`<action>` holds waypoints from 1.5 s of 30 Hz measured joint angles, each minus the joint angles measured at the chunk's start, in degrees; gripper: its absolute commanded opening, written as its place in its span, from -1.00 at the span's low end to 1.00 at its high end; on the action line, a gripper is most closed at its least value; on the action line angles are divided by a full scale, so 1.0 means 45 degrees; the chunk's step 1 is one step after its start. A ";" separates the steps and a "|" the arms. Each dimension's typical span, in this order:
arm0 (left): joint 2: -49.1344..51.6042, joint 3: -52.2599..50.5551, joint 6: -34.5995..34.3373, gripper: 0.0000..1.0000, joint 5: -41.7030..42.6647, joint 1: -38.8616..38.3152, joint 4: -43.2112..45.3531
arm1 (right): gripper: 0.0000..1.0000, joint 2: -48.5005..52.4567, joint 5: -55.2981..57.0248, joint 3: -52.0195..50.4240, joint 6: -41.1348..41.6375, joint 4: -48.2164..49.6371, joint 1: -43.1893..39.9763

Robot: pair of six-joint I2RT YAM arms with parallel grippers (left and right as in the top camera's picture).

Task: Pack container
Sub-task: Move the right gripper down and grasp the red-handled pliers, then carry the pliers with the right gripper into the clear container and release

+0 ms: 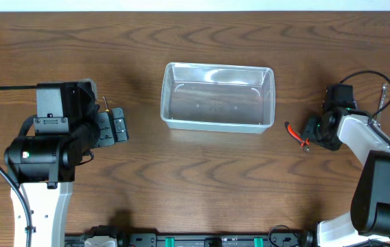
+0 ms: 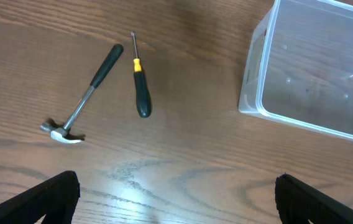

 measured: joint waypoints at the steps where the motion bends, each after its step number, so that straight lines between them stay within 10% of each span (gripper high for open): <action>1: 0.0000 0.0000 0.0000 0.97 0.0000 0.0000 0.0000 | -0.28 -0.0019 -0.0010 -0.0029 0.0005 -0.0005 0.0000; 19: 0.0000 0.0000 0.0000 0.97 0.0000 0.0000 0.0000 | -0.97 -0.0136 -0.0087 -0.0155 0.0097 -0.0010 0.0000; 32: 0.0000 0.0000 0.0000 0.97 0.0000 0.0000 -0.0015 | -0.97 -0.0160 -0.0044 0.0078 -0.0389 -0.1010 0.0019; 45: 0.0000 0.0005 0.0000 0.97 0.0000 0.0000 -0.0029 | -0.98 -0.1209 -0.0447 0.7087 -0.3390 -0.5527 0.1948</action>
